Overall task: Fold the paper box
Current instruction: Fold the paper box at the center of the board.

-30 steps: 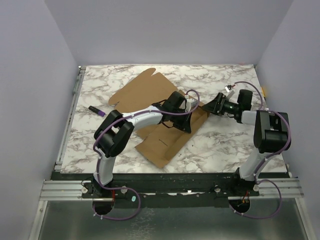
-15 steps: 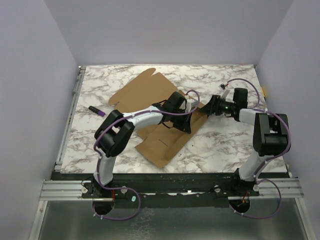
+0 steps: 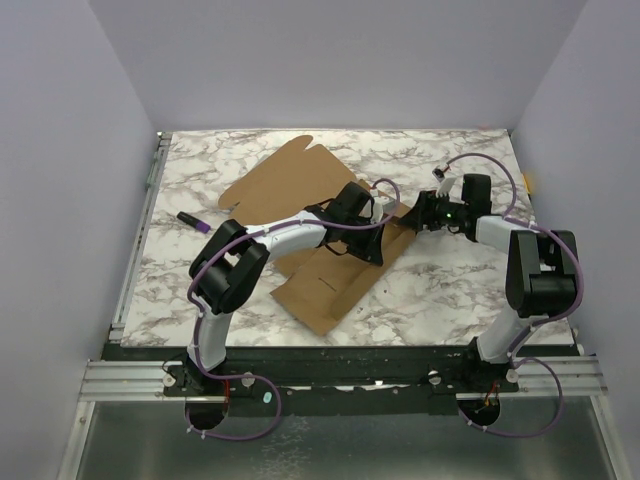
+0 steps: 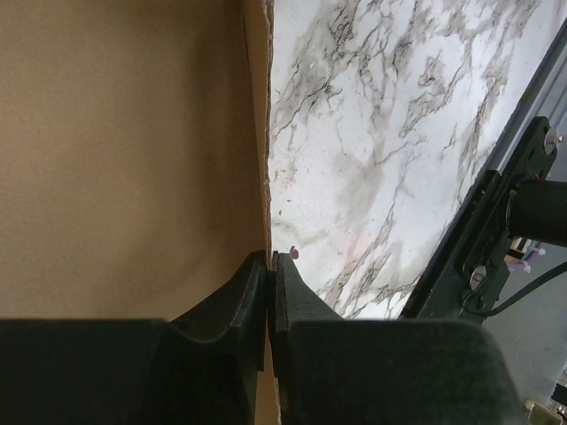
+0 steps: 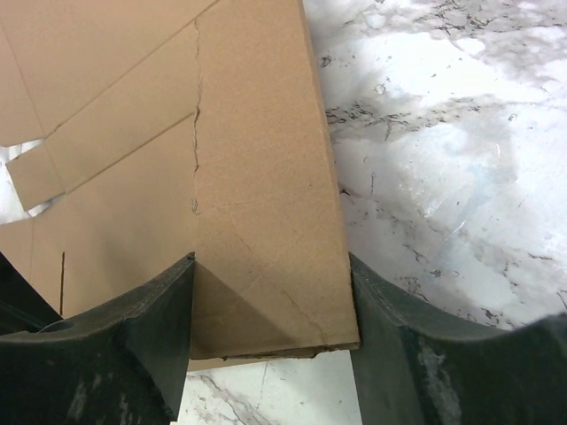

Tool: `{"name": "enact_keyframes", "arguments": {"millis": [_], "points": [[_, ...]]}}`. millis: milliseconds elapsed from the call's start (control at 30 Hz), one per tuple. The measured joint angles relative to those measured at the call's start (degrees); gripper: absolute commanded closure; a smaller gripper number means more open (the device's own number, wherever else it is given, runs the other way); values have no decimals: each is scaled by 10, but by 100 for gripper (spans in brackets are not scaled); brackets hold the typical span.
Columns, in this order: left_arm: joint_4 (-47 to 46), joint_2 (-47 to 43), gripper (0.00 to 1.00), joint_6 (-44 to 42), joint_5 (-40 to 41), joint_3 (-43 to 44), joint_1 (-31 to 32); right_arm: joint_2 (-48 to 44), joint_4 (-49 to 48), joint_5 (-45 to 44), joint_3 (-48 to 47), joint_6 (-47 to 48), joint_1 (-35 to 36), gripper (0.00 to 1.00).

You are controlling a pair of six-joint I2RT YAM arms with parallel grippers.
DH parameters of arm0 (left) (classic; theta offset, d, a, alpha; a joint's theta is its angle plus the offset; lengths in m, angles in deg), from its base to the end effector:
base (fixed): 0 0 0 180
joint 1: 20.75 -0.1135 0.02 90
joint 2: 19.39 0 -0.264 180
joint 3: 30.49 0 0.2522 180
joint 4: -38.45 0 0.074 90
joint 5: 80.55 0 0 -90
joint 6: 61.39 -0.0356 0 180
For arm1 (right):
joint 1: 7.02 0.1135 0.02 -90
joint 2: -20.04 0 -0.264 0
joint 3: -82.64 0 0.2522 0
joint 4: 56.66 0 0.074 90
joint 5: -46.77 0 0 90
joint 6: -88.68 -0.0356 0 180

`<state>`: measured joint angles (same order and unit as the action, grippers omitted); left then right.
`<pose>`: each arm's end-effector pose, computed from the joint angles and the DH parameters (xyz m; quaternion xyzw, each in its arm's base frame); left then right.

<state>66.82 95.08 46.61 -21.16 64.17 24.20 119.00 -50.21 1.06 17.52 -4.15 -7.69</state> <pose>0.2960 -0.3211 0.1903 0.3016 0.8543 -0.3900 0.1649 0.3467 0.0208 0.1695 -0.1327 0.8449 0.3493 0.3828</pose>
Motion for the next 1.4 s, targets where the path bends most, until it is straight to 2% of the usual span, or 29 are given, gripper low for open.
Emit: {"name": "enact_keyframes", "arguments": {"millis": [200,333,433,667,1000,1200,1400], "points": [[0,0,89,1,0,0,0,-2,5,3,0,10,2,28],[0,0,89,1,0,0,0,-2,8,5,-3,13,2,29],[0,0,88,1,0,0,0,-3,12,4,-7,14,2,34],[-1,0,75,3,0,0,0,-3,28,-6,-13,43,2,42],[-1,0,49,11,16,0,0,-3,40,-11,-18,66,2,42],[1,-27,49,17,31,0,-12,-3,40,-12,-19,68,2,42],[-4,-102,50,22,46,-8,-67,-3,41,-12,-19,68,2,42]]}}
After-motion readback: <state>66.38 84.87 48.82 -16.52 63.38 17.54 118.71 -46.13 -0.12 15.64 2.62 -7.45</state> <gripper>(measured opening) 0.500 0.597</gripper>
